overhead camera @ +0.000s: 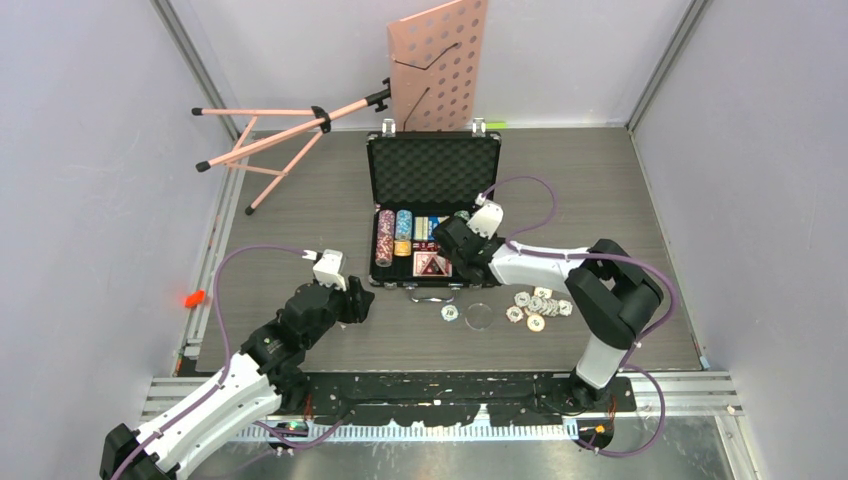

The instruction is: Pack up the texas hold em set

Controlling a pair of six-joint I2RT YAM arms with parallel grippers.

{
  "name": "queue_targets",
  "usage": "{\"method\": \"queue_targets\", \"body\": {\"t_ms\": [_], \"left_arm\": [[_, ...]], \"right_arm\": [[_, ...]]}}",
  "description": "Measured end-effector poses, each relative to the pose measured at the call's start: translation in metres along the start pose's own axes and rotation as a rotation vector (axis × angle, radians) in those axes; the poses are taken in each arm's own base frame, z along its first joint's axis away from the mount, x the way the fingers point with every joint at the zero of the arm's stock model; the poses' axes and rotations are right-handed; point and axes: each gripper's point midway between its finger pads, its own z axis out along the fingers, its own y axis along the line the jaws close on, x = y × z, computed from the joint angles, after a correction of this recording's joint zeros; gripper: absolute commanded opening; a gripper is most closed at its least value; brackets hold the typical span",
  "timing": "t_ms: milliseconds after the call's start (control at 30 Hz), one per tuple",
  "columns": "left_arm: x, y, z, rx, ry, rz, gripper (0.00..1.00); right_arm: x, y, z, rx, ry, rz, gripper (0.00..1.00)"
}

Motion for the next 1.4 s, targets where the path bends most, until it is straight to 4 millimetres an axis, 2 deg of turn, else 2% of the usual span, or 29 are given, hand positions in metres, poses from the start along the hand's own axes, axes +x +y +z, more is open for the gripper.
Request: {"method": "queue_targets", "body": {"t_ms": [200, 733, 1100, 1400], "left_arm": [[0.0, -0.001, 0.0, 0.006, -0.001, -0.001, 0.52], [0.0, -0.001, 0.0, 0.007, -0.001, -0.001, 0.52], [-0.001, -0.001, 0.0, 0.007, -0.002, 0.0, 0.52], [-0.001, -0.001, 0.0, 0.007, -0.002, 0.0, 0.52]], "right_arm": [[-0.01, 0.012, 0.0, -0.034, -0.022, 0.02, 0.6], [-0.015, 0.016, 0.005, -0.039, -0.023, 0.018, 0.6], [0.001, 0.019, 0.011, -0.051, 0.042, 0.007, 0.61], [0.002, 0.022, 0.011, -0.06, 0.051, 0.016, 0.61]]}}
